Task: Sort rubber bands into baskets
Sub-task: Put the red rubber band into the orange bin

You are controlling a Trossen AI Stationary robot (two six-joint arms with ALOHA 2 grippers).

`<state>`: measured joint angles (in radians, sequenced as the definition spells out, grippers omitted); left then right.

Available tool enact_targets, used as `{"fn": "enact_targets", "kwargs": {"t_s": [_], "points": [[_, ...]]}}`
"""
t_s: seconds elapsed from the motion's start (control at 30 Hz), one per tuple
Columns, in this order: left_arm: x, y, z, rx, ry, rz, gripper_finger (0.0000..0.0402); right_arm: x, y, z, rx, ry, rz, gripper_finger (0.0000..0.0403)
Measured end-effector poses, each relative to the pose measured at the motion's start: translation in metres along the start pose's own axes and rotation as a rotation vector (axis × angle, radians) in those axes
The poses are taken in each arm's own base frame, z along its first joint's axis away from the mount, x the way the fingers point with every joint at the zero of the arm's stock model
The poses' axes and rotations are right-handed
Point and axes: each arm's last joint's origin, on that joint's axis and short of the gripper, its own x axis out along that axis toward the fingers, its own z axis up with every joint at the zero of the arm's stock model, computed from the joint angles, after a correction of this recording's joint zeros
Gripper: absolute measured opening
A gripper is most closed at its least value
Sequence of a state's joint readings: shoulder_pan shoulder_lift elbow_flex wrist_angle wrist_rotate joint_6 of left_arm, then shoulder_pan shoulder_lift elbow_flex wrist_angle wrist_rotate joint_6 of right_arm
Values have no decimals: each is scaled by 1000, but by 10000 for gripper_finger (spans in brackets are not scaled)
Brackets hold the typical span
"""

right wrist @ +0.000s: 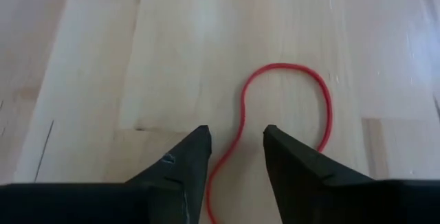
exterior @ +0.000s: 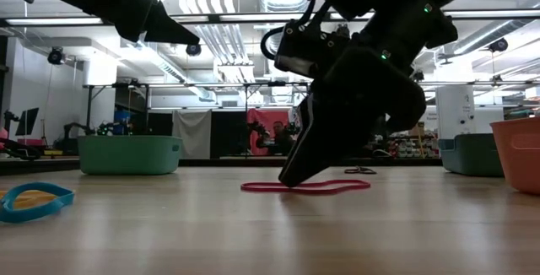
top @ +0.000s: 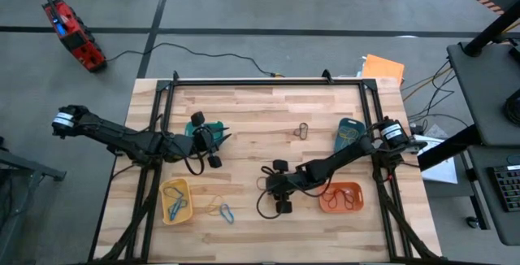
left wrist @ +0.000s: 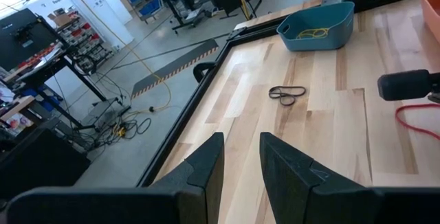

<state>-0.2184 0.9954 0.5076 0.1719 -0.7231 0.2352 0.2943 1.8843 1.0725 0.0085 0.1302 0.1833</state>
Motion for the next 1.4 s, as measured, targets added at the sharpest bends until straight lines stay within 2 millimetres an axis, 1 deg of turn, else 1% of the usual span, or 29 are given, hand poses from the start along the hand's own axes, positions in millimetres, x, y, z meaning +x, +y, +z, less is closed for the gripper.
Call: {"fn": "enact_targets", "kwargs": {"t_s": [0.13, 0.33, 0.43, 0.6, 0.67, 0.77, 0.93, 1.03, 1.2, 1.3, 1.4], "points": [[0, 0, 0, 0, 0, 0, 79, 5, -1, 0, -22, -17, 0, 110], [0, 0, 0, -2, -2, 1, 79, 20, -1, -7, -38, -23, 3, 84], [0, 0, 0, 2, 3, 0, 79, 21, -4, -7, -30, -14, 2, 70], [0, 0, 0, 5, -2, 1, 79, 22, -8, -11, -58, 35, -10, 18], [0, 0, 0, 5, -2, 1, 79, 26, -9, -15, -73, 56, -16, 11], [0, 0, 0, 5, -2, 1, 79, 26, -9, -15, -85, 51, -16, 9], [0, 0, 0, 6, -1, 1, 79, 12, -9, -5, -98, 17, -11, 8], [0, 0, 0, 7, 0, 1, 79, -1, -10, -1, -110, 23, -13, 8], [0, 0, 0, 10, 2, 0, 79, -25, -10, 11, -104, -5, -17, 8], [0, 0, 0, 10, 3, 0, 79, -36, -9, 14, -103, -7, -16, 8], [0, 0, 0, 10, 3, 0, 79, -50, -8, 18, -108, -22, -49, 8]]}}
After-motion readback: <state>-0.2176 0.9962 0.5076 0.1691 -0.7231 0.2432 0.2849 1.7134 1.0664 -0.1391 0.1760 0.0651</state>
